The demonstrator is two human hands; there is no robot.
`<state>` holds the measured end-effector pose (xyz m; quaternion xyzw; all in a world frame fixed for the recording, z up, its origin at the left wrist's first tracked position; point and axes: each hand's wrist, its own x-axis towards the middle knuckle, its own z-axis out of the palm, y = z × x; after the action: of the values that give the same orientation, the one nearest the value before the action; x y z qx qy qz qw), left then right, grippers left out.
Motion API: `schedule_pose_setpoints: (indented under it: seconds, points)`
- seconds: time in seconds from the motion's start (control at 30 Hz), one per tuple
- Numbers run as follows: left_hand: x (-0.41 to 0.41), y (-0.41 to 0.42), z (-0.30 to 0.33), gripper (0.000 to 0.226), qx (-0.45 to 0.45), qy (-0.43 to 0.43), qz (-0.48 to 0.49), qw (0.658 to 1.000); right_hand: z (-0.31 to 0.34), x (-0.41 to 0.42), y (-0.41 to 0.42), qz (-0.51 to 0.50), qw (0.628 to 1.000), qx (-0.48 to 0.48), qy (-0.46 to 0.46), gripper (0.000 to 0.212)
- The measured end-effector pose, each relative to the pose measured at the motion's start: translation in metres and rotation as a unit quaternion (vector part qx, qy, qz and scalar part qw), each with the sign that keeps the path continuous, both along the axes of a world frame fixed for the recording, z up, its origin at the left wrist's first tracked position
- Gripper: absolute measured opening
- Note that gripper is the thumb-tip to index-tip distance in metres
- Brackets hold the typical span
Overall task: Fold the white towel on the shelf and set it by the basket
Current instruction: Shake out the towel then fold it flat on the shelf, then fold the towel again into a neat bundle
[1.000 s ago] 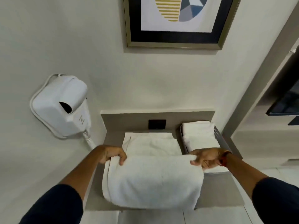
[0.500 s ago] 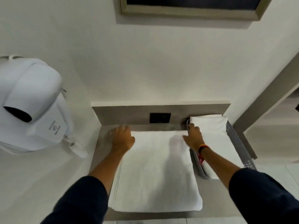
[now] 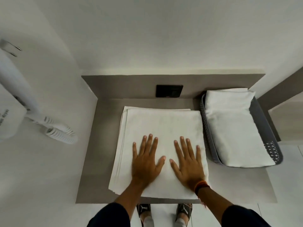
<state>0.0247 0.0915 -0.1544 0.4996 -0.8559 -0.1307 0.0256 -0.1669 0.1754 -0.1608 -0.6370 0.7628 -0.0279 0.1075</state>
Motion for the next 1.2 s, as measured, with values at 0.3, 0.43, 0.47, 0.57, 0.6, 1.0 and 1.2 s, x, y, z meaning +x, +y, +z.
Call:
schedule_pose_setpoints:
  seconds: [0.3, 0.43, 0.47, 0.57, 0.6, 1.0, 1.2]
  points:
    - [0.04, 0.018, 0.04, 0.094, 0.042, -0.058, -0.121, 0.99, 0.03, -0.02, 0.037, 0.138, 0.99, 0.04, -0.015, 0.104]
    - [0.087, 0.062, 0.047, 0.099, 0.046, -0.101, -0.147, 0.983, 0.044, -0.032, 0.068, 0.196, 0.974, 0.11, 0.027, 0.106]
    - [0.088, 0.067, 0.052, 0.1, 0.045, -0.122, -0.152, 0.98, 0.05, -0.029, 0.066, 0.201, 0.968, 0.142, 0.04, 0.105]
    - [0.073, 0.056, 0.077, 0.075, -0.005, -0.154, -0.157, 0.976, 0.069, -0.019, 0.052, 0.22, 0.95, 0.202, 0.093, 0.114]
    - [0.067, 0.05, 0.085, 0.059, -0.027, -0.138, -0.157, 0.977, 0.076, -0.016, 0.049, 0.215, 0.949, 0.207, 0.106, 0.11]
    - [0.054, -0.034, 0.174, 0.034, 0.434, -0.118, -0.081, 0.889, 0.155, -0.077, 0.01, -0.135, 0.884, 0.371, -0.249, 0.028]
    - [0.039, -0.08, 0.203, 0.05, 0.439, -0.122, -0.061, 0.888, 0.193, -0.089, -0.032, -0.03, 0.841, 0.413, -0.349, 0.03]
